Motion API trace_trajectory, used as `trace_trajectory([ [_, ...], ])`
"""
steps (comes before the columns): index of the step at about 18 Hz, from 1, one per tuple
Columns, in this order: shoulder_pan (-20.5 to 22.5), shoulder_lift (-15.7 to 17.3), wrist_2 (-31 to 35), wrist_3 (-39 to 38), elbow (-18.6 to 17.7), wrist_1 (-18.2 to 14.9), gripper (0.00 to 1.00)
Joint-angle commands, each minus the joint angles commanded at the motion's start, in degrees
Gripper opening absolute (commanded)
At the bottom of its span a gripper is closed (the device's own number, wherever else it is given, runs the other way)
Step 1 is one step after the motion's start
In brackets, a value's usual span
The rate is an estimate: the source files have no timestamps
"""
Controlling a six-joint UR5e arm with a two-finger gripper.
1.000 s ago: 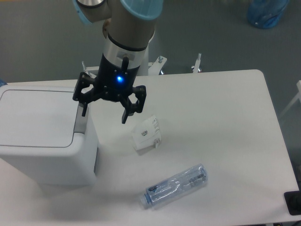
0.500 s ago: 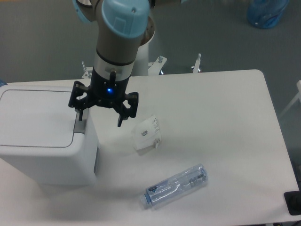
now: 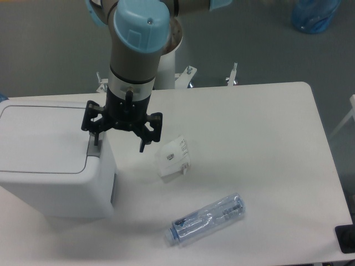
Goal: Open the trash can
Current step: 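Hold the gripper on the lid edge as the lid flips open, then raise the gripper and withdraw it from the open trash can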
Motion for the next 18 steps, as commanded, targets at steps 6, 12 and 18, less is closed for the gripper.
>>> trace_trajectory([
  [6,0.09,0.09,0.09,0.00,-0.35,-0.53,1.00],
  [12,0.09,0.09,0.18,-0.09,-0.35,-0.53,1.00],
  [18,0.09,0.09,0.18,-0.18,-0.62,-0.44,1.00],
])
